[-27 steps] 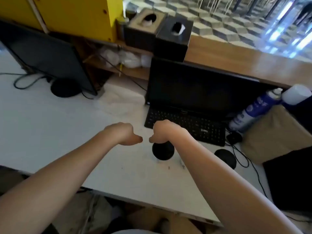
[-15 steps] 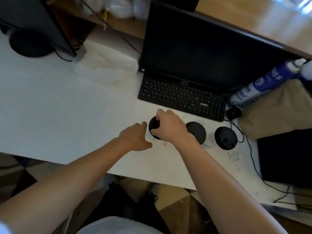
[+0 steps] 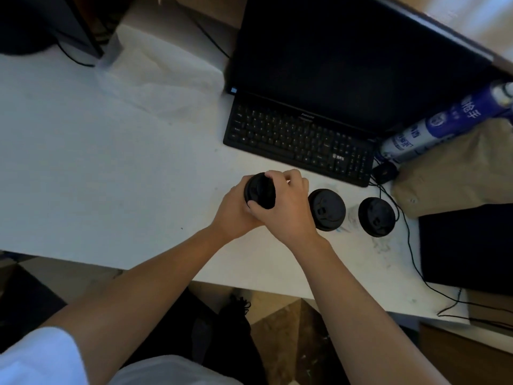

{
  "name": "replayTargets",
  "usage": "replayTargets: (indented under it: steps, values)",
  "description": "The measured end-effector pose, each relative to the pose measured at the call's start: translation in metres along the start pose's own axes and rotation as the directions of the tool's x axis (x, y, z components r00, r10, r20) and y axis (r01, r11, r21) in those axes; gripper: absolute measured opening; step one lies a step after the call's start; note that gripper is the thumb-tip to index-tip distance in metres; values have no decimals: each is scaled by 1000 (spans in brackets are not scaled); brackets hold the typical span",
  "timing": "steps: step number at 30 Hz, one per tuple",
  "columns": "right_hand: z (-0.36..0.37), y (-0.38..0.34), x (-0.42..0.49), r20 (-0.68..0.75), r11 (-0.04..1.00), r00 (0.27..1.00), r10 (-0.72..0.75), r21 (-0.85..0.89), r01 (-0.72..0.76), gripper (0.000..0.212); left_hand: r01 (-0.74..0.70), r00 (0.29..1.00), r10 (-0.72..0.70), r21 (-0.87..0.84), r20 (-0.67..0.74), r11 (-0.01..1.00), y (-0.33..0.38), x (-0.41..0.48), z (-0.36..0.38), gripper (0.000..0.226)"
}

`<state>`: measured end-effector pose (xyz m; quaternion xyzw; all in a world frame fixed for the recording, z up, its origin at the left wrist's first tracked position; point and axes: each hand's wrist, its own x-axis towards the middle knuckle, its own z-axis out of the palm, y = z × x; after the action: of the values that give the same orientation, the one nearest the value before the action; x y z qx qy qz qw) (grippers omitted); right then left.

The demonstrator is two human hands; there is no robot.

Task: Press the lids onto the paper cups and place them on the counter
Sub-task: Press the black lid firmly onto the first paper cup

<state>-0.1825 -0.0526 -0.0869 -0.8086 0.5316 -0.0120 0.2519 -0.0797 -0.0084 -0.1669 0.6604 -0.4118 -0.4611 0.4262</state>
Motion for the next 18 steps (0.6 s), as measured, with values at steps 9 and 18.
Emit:
replayTargets:
  steps: [9,18]
  values:
    - [1,-6,-16,-35,955,990,139,270,-125,67,-159,987,158,-30,-39,987,-22,-14,-19,77]
    - [-27,-10,-12,328,705,935,133,632,-322,14,-64,995,66,-31,69,997,-19,-55,-61,73]
